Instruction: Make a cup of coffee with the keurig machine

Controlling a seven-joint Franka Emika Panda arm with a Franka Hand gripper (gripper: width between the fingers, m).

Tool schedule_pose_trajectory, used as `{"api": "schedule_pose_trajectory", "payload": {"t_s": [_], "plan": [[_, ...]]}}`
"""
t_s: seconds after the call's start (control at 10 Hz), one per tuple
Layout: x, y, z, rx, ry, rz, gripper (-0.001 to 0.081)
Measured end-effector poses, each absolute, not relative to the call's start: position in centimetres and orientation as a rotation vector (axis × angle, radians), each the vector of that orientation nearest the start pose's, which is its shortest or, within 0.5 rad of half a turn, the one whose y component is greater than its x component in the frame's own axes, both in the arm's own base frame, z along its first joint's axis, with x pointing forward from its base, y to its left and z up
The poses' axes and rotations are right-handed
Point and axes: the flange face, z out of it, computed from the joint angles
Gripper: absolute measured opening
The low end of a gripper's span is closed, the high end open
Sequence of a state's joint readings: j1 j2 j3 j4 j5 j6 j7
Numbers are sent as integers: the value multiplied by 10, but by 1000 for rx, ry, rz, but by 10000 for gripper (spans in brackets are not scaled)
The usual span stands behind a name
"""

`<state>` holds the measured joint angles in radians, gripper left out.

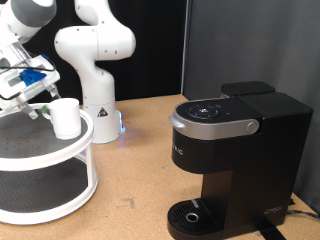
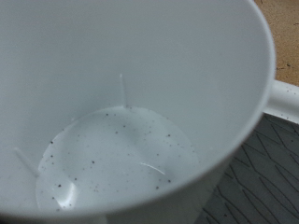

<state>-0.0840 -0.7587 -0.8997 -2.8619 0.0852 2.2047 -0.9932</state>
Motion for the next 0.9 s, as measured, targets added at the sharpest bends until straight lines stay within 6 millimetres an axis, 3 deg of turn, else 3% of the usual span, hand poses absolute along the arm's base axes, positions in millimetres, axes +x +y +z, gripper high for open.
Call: {"api": "schedule_pose_trajectory", "payload": {"t_s": [0.4,0.9], "plan": [[216,-228,322,-2568,-247,-544,800],[191,-234,322,-2492,-293,-638,800]]}}
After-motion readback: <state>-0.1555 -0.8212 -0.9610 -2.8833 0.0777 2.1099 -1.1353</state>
